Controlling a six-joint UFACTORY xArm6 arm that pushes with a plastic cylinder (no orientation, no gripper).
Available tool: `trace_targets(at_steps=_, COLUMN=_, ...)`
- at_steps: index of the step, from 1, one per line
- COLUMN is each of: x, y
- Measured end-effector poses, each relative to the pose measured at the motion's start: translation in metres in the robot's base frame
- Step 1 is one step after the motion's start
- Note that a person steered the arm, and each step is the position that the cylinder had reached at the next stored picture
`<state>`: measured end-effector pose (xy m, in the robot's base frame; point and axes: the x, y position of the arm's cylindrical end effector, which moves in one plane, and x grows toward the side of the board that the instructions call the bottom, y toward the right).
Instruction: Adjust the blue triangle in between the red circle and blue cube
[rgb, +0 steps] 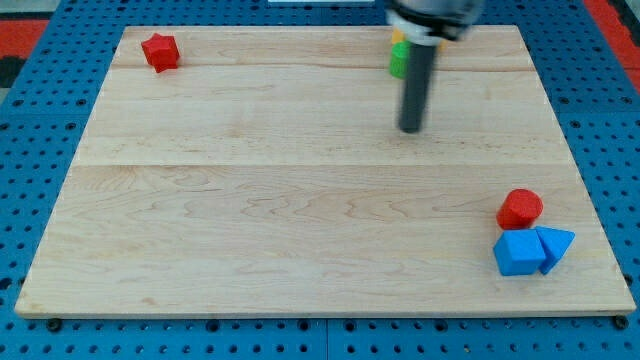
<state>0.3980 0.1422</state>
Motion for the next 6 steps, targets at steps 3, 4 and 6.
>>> trace_targets(at_steps=3, x=0.174, y=0.123)
trace_targets(at_steps=4, x=0.196, y=0.116)
trace_targets(at_steps=6, x=0.117, y=0.068)
